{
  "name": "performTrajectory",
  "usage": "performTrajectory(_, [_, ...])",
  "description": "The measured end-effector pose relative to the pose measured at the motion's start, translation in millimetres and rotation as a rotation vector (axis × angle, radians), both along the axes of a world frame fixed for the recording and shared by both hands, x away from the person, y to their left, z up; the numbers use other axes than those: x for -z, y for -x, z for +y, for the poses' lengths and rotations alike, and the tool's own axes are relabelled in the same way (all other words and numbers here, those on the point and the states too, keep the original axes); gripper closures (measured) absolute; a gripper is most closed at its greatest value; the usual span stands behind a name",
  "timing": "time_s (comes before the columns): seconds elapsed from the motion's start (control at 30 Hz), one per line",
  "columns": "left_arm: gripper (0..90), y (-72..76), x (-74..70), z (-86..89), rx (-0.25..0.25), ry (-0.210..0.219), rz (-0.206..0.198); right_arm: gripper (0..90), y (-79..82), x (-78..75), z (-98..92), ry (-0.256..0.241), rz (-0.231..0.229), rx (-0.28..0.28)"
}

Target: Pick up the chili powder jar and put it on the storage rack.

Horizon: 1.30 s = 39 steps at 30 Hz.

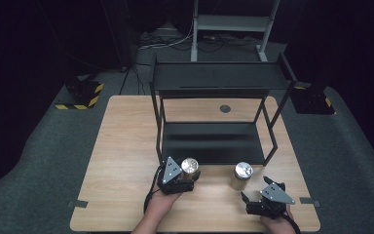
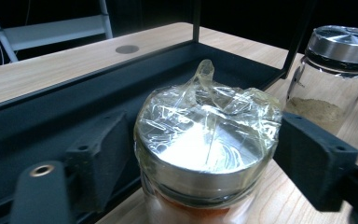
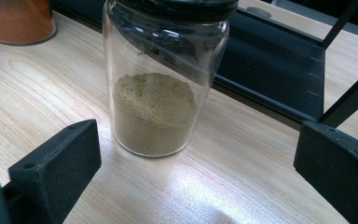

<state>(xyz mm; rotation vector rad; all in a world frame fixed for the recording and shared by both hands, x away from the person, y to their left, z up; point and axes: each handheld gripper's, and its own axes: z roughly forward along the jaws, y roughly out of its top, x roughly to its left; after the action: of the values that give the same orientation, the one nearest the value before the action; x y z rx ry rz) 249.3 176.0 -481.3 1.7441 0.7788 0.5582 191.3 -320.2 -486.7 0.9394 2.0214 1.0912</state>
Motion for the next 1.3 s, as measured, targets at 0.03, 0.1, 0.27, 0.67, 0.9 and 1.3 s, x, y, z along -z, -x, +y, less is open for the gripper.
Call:
performTrajectory(0.03, [26.5,-0.4,0.3,0.7,0.001,0.003,0.0,0.0,0.0,0.0,0.0,0.0,0.0,0.0])
performTrajectory(0.1, [29.6,-0.7,0.9,1.4,-0.001,0.012,0.005,0.0,0.0,-0.1,0.0,0.0,0.0,0.0])
performTrajectory(0.27, [33.4,-0.3,3.9,2.4,0.008,0.013,-0.009,0.0,-0.1,-0.1,-0.1,0.0,0.0,0.0])
performTrajectory(0.67, [34.3,0.5,3.9,8.0,0.003,0.049,-0.004,0.0,0.0,0.1,-0.2,0.0,-0.001,-0.002])
performTrajectory(0.9, [34.3,8.6,-12.6,18.7,-0.016,0.058,-0.051,0.0,-0.2,-0.2,0.1,0.001,0.001,-0.002])
performTrajectory(1.3, [34.3,17.2,-49.3,31.0,-0.031,0.062,-0.108,0.0,-0.3,-0.1,0.0,0.001,0.001,-0.002])
